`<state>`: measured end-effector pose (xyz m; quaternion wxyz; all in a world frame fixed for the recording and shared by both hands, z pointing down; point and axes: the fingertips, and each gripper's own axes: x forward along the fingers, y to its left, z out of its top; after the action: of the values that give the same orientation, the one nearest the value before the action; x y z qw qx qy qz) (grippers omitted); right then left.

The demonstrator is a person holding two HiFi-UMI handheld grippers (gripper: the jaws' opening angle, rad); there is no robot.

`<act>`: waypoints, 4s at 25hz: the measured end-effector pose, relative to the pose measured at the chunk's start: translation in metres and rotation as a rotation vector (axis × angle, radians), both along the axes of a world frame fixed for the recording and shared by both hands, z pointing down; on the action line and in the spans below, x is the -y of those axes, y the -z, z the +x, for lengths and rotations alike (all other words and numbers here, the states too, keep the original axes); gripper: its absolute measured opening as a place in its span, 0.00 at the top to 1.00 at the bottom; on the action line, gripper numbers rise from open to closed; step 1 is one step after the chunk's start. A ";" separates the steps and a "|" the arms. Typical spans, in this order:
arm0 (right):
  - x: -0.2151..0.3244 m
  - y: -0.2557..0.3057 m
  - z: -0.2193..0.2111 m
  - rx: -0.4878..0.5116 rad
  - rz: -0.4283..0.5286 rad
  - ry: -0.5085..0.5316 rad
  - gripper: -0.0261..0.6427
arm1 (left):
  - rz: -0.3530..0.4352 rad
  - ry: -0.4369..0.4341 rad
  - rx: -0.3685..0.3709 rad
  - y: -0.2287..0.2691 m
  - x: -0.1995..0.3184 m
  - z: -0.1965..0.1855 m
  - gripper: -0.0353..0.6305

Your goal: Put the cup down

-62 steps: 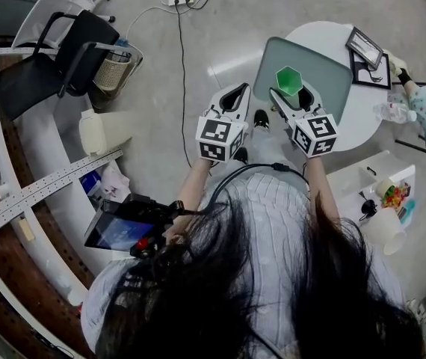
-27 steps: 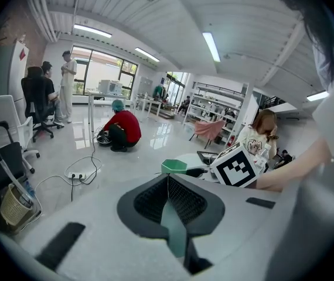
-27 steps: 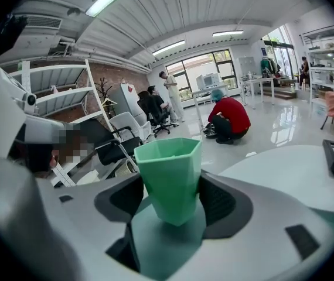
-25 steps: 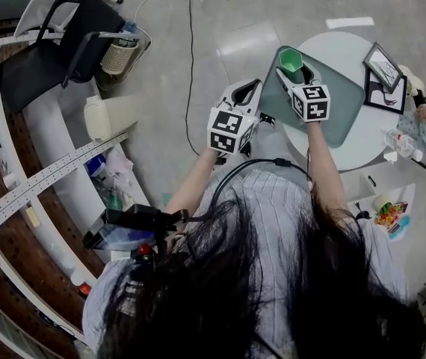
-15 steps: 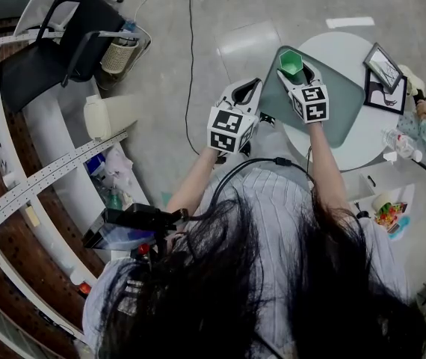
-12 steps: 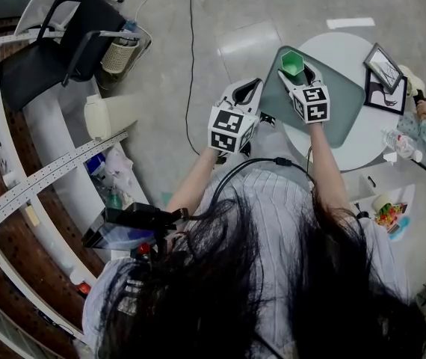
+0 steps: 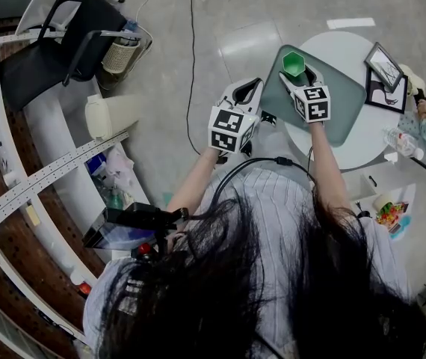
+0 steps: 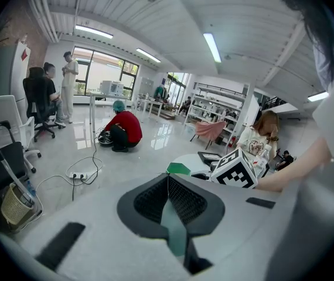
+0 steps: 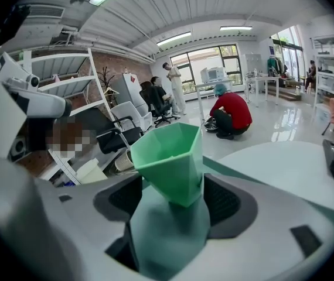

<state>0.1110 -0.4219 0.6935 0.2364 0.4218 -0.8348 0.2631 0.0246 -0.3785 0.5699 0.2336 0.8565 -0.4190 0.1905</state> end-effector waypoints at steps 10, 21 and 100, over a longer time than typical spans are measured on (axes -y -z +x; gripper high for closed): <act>-0.001 -0.002 0.007 -0.002 0.001 -0.045 0.50 | 0.003 0.000 0.005 -0.003 -0.001 -0.004 0.92; -0.010 0.001 0.037 -0.001 0.020 -0.139 0.50 | 0.008 -0.005 0.004 -0.005 -0.001 -0.007 0.92; -0.364 0.199 -0.083 0.101 0.387 -0.207 0.84 | 0.131 -0.143 -0.155 0.059 -0.297 -0.059 0.92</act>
<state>0.0279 -0.0574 0.4943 0.0806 0.5291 -0.8327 0.1418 -0.0348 -0.0813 0.5113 0.1948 0.9097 -0.3491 0.1123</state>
